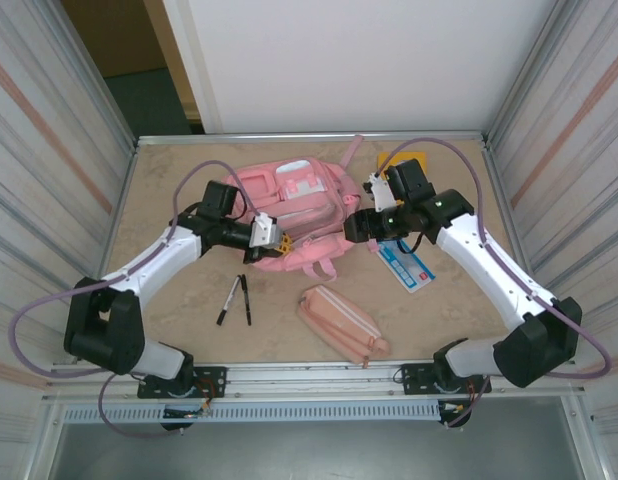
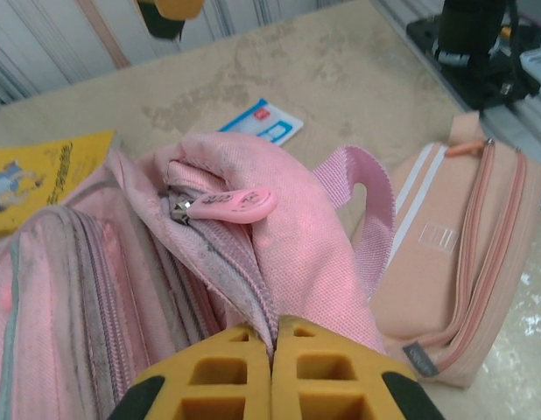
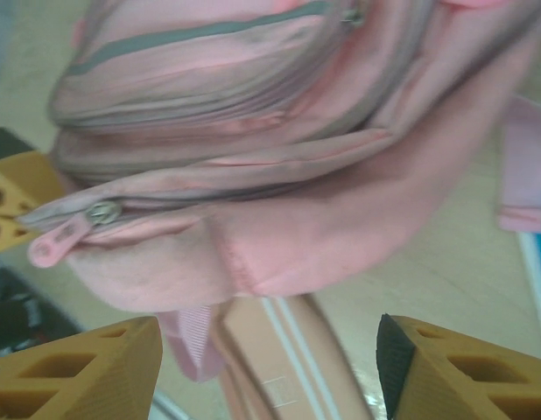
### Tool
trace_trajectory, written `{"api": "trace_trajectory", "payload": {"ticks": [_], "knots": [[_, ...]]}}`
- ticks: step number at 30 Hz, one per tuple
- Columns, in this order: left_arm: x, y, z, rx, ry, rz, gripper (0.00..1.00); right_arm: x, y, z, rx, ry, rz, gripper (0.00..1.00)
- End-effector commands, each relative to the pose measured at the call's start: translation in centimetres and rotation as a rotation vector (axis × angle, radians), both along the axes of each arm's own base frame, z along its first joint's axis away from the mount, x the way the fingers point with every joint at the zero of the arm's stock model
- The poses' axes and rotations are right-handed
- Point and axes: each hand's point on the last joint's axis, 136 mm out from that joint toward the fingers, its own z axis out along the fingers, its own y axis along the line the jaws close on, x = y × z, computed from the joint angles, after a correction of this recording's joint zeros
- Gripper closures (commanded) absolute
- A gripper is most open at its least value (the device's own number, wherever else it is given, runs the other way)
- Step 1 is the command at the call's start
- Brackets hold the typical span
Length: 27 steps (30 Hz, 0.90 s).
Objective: Pack the student bag
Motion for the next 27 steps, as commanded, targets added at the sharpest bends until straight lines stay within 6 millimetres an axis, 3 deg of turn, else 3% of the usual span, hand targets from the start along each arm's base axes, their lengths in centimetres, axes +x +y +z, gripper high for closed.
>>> {"api": "trace_trajectory", "payload": {"ticks": [1, 2, 4, 7, 10, 13, 16, 18, 21, 23, 27], "knots": [[1.4, 0.0, -0.6, 0.075, -0.104, 0.017, 1.00, 0.2, -2.7, -1.8, -0.097, 0.017, -0.120, 0.34], [1.8, 0.1, -1.3, 0.095, -0.100, 0.044, 1.00, 0.1, -2.7, -2.2, -0.098, 0.020, -0.125, 0.34], [3.7, 0.5, -2.3, 0.124, -0.089, 0.160, 0.89, 0.0, -2.9, -3.2, -0.100, 0.029, -0.135, 0.34], [5.5, 1.4, -2.5, 0.172, -0.048, 0.336, 0.77, 0.2, -2.9, -4.5, -0.107, 0.046, -0.146, 0.34], [7.6, 4.4, -0.9, 0.205, 0.057, 0.773, 0.59, 1.2, -3.9, -5.6, -0.132, 0.040, -0.261, 0.34], [5.4, 6.1, 0.6, 0.095, 0.287, 1.024, 0.48, 1.8, -4.7, -6.4, -0.122, 0.002, -0.363, 0.33], [2.1, 5.1, 0.7, -0.080, 0.581, 1.100, 0.48, 2.3, -4.8, -6.9, -0.068, -0.027, -0.450, 0.32], [-1.2, 2.4, 0.6, -0.147, 0.667, 0.996, 0.50, 2.4, -3.5, -7.5, 0.008, 0.014, -0.451, 0.32], [-3.4, 1.6, -0.7, -0.145, 0.705, 1.116, 0.45, 2.3, 0.1, -7.8, 0.147, 0.118, -0.362, 0.32], [-4.2, 1.0, -1.8, -0.129, 0.784, 1.154, 0.44, 2.5, 1.6, -8.3, 0.187, 0.186, -0.356, 0.32], [-4.1, -0.8, -3.6, -0.093, 0.914, 1.211, 0.44, 3.8, 2.2, -10.3, 0.184, 0.273, -0.437, 0.32]]}}
